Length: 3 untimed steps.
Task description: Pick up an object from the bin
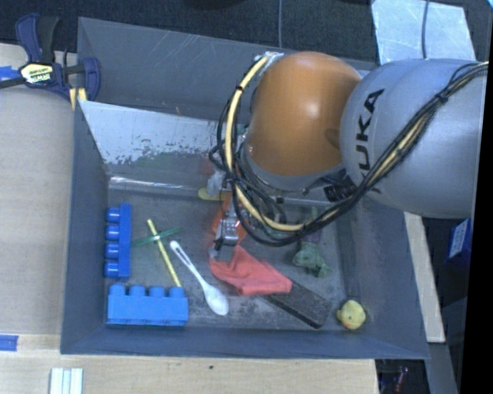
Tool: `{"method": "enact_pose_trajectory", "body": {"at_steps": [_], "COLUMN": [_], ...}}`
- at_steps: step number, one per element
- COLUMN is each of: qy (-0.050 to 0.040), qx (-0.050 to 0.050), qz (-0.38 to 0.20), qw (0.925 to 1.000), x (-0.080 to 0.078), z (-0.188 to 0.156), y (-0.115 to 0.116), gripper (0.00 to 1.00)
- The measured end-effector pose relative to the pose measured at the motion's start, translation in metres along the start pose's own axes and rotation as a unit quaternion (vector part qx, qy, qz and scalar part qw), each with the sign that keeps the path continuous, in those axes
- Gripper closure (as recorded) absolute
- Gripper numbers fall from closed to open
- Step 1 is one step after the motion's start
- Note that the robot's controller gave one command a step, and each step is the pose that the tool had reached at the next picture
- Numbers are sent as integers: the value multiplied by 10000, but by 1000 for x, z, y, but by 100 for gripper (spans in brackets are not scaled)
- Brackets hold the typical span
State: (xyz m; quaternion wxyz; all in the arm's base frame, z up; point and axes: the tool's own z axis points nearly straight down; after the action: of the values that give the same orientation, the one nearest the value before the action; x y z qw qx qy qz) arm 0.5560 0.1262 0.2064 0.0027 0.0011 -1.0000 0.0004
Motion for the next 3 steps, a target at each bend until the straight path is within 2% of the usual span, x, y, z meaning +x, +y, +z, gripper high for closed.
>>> {"method": "enact_pose_trajectory", "body": {"at_steps": [2,3], "qy": [-38,-60], "qx": [-7,0], "qz": [-78,-1701], "qw": [10000,9854], "x": [0,-20], "z": [-5,11], "y": [-2,30], "gripper": [0,0]}}
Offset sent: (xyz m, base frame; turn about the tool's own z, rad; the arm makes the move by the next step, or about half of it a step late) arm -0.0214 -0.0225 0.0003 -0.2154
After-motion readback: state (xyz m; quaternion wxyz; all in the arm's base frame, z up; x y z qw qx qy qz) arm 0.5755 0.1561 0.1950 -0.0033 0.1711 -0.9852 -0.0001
